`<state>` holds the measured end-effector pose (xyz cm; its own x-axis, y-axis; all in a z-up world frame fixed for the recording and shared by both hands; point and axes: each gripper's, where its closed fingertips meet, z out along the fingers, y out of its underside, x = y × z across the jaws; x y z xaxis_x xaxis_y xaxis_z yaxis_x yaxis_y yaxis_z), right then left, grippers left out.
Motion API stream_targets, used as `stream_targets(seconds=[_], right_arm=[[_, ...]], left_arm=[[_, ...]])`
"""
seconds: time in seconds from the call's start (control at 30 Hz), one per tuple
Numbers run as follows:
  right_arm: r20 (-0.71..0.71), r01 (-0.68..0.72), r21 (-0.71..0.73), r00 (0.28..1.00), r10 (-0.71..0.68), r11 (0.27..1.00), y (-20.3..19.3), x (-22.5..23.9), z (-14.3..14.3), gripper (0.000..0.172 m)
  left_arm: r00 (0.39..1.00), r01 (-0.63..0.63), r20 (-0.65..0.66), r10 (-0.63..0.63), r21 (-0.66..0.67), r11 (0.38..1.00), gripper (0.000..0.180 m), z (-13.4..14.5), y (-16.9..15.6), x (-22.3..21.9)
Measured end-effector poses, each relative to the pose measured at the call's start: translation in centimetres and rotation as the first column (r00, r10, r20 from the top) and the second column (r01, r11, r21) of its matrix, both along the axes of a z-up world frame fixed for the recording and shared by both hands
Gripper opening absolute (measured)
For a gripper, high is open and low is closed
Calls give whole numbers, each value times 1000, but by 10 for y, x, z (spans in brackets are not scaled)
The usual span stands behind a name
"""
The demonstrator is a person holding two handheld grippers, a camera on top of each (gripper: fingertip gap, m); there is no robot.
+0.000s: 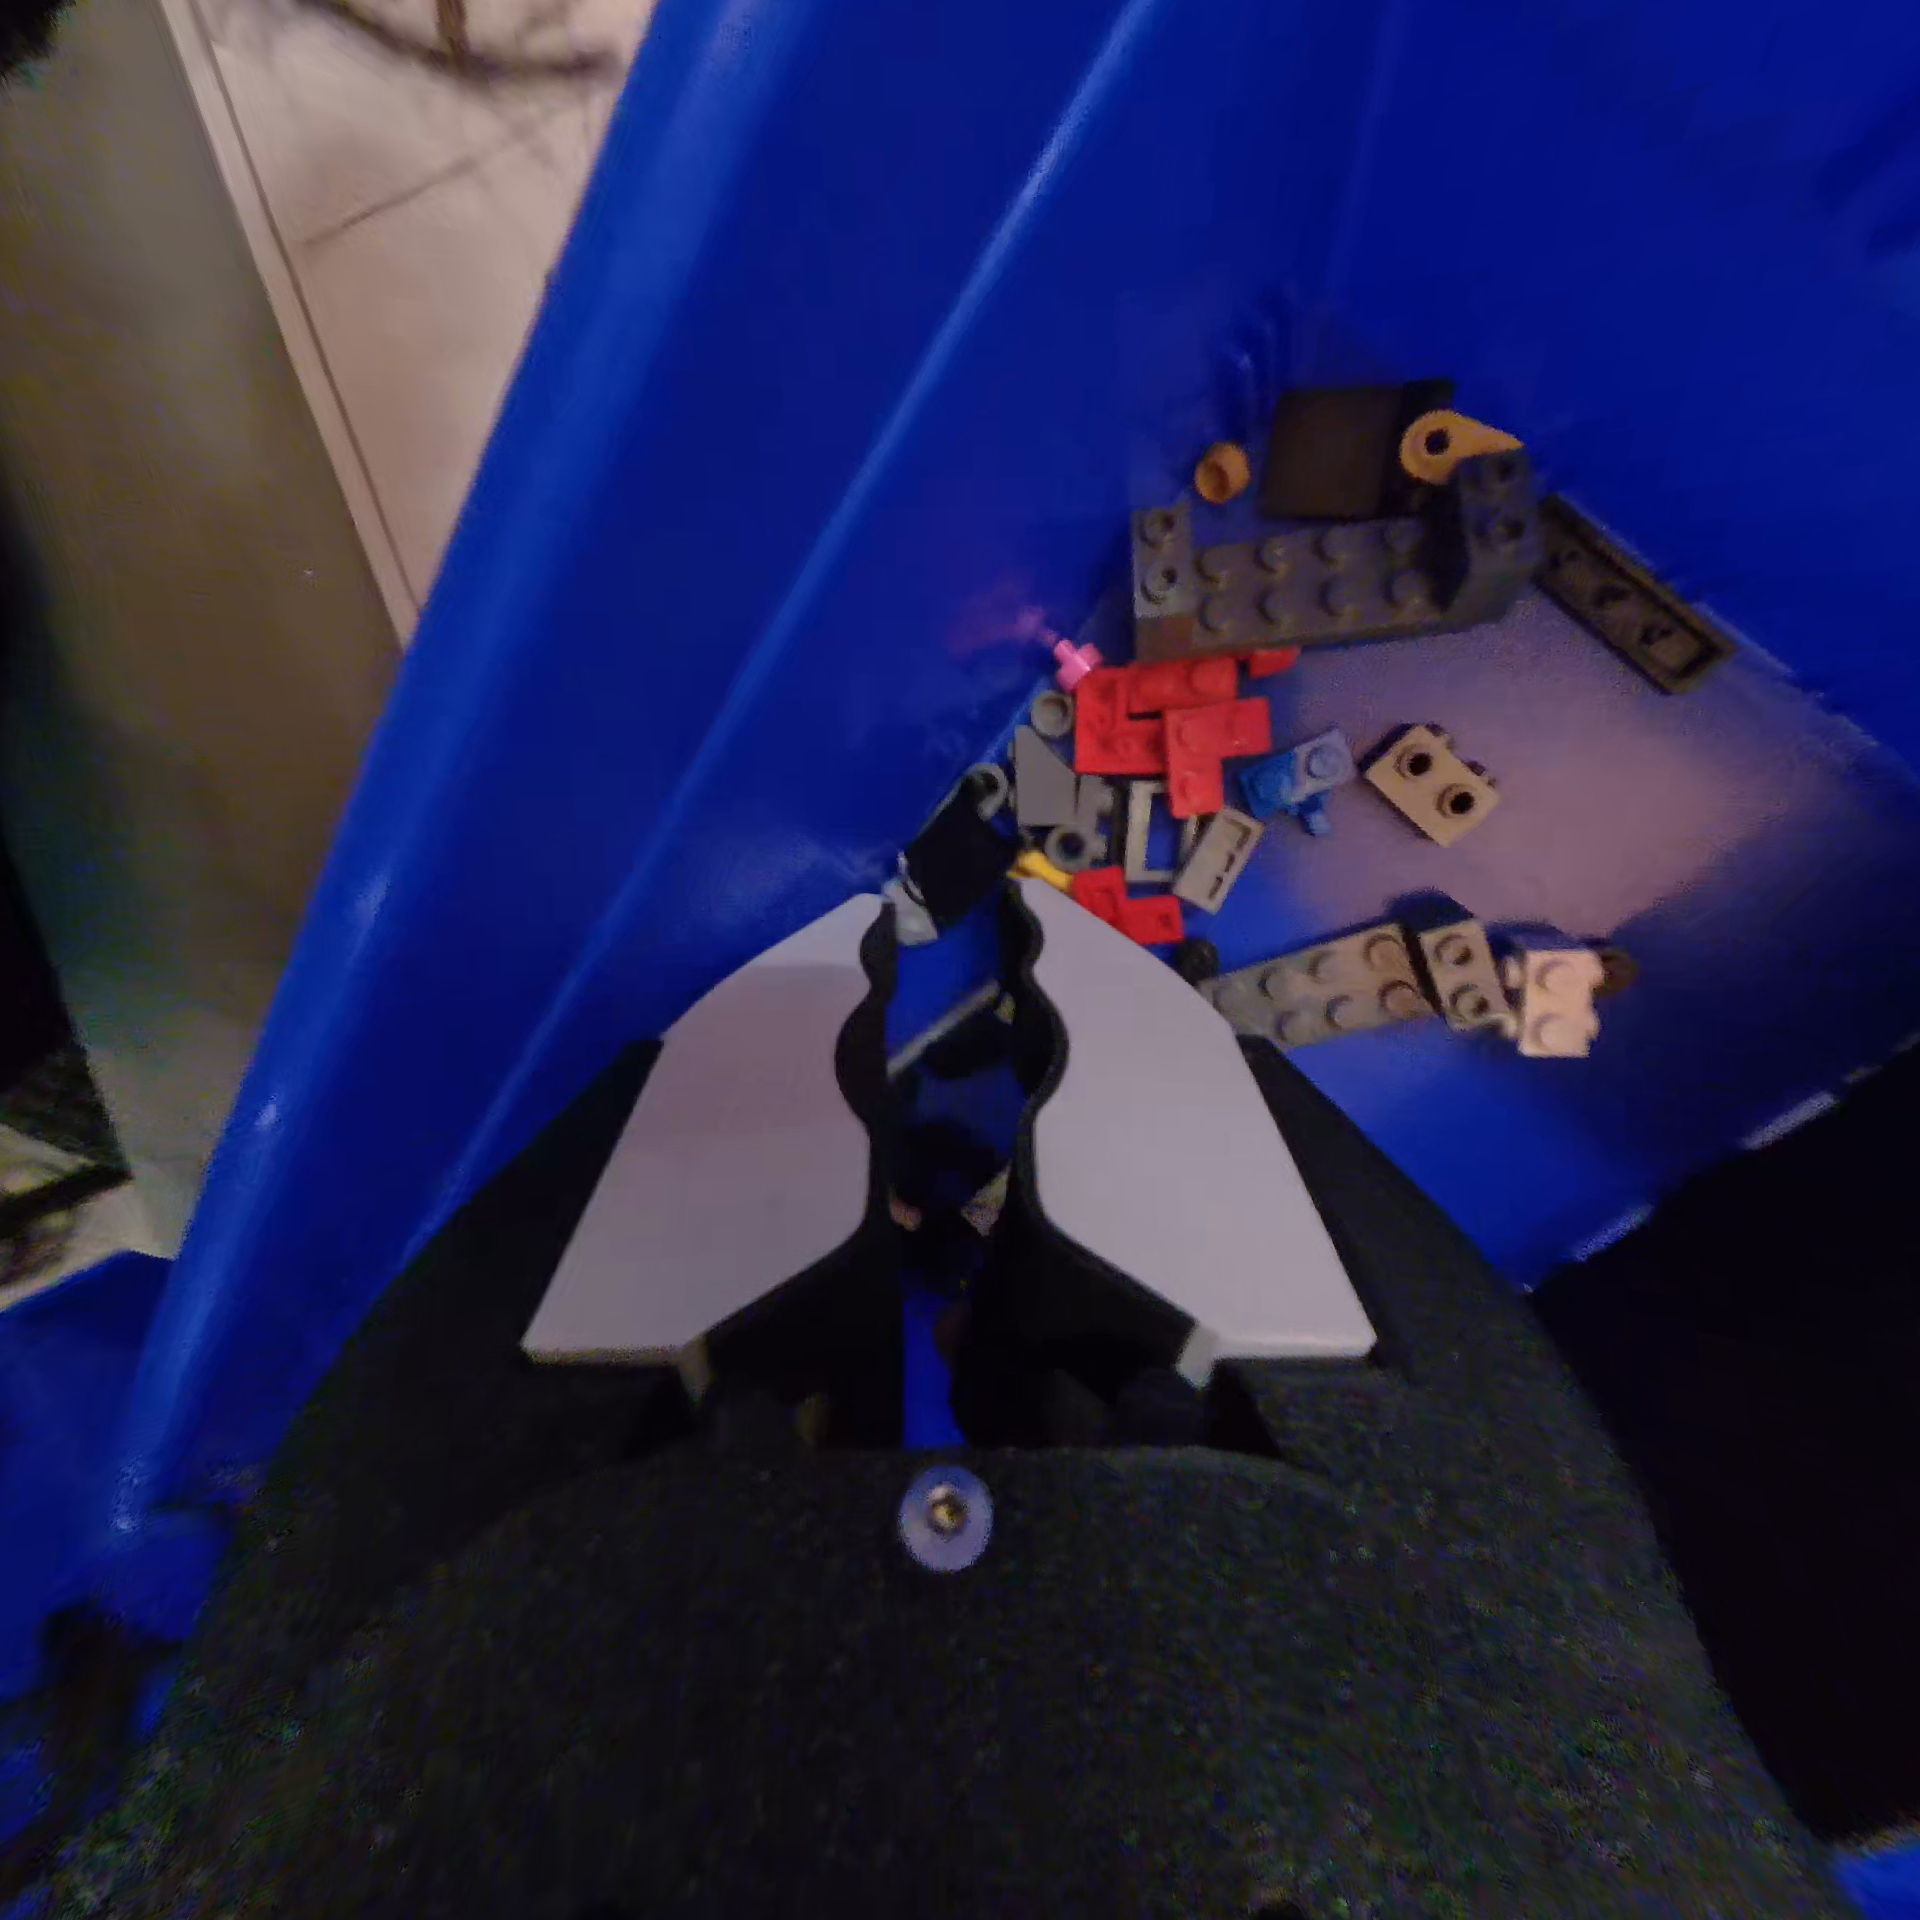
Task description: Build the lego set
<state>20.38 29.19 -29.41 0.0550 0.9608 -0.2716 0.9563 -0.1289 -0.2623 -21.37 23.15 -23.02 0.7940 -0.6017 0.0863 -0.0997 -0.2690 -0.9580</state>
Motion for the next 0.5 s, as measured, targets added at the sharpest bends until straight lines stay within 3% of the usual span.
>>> stream_targets(seconds=[0.13,0.2,0.37,0.43,0.5], right_arm=[[-5,72,-37,997,-72,997,2,-3,1,10],[0,81,11,997,-81,997,10,2,6,0],[140,84,171,984,-109,982,33,36,21,1],[73,83,163,993,-96,983,30,30,25,1],[6,109,83,994,-110,991,17,15,24,13]], left_arm=[[1000,-4,-2,4,1,1000,36,0,0,0],[1000,-4,-2,4,-3,1000,36,0,0,0],[1000,2,-9,-2,-18,1000,36,-3,1,1],[1000,4,-13,-5,-25,1000,36,-4,1,1],[1000,6,-17,-7,-28,1000,36,-4,1,2]])
